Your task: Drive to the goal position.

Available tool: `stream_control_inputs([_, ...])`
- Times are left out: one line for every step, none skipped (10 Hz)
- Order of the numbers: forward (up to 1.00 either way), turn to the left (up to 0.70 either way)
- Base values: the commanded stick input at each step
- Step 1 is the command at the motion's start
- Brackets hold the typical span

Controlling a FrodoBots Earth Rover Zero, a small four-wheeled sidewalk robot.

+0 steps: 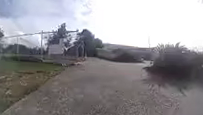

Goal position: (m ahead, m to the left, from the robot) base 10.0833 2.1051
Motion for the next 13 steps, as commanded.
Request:
stream_control_inputs([0.70,0.00])
stream_control_inputs([0.70,0.00])
stream_control_inputs([0.70,0.00])
stream_control_inputs([0.70,0.00])
stream_control_inputs([0.70,0.00])
stream_control_inputs([0.70,0.00])
stream_control_inputs([0.70,0.00])
stream_control_inputs([0.70,0.00])
stream_control_inputs([0.70,0.00])
stream_control_inputs([0.70,0.00])
stream_control_inputs([0.70,0.00])
stream_control_inputs([0.70,0.00])
stream_control_inputs([0.70,0.00])
